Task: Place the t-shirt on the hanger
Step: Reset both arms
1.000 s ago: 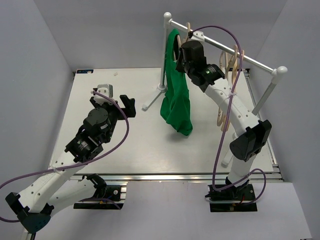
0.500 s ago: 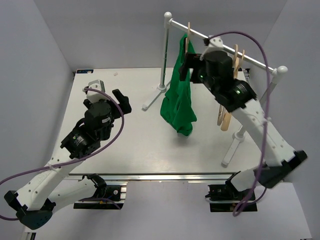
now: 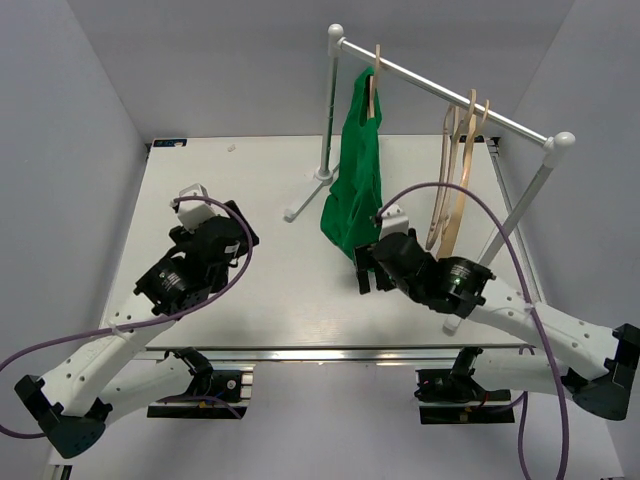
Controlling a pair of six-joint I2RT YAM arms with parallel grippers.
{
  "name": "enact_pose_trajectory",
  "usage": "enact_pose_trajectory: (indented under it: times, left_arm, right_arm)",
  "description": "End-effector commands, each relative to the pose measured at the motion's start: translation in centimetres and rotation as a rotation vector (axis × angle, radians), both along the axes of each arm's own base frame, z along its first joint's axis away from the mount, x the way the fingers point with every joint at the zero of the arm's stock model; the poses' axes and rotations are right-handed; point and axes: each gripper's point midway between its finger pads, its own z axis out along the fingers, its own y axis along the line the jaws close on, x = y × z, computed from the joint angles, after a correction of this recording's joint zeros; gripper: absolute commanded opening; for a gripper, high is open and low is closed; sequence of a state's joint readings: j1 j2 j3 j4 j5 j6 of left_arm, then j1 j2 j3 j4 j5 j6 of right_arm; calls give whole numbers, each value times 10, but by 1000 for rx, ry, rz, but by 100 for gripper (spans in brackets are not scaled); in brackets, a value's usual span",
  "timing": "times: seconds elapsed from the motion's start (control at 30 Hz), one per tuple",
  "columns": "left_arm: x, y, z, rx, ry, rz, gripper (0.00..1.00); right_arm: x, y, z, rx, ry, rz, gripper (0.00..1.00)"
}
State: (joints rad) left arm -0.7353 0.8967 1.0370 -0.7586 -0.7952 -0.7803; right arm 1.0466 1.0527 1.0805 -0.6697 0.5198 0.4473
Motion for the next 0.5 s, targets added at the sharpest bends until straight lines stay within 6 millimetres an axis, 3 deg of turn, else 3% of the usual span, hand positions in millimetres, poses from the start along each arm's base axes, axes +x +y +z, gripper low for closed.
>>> enact_pose_trajectory:
  times: [0.0, 0.03, 0.07, 0.17, 0.27, 0.47]
  left_arm:
    - [-8, 14, -13, 12, 26, 58, 98]
    - [-9, 15, -17, 15, 32, 61, 98]
    - [-10, 16, -19, 17, 32, 63, 98]
    - [-12, 19, -20, 18, 18, 63, 98]
    - [-14, 24, -17, 10, 0, 74, 98]
    - [-16, 28, -15, 1, -15, 86, 98]
  right_arm:
    - [-6, -11, -15, 48, 18, -88, 89]
    - [-7, -11, -10, 94, 2, -80, 89]
    - [-10, -15, -21, 91, 7, -79, 89]
    - [-16, -18, -21, 175, -24, -50, 89]
    - [-25, -17, -12, 258, -62, 13, 89]
    - [-29, -25, -20, 293, -74, 8, 89]
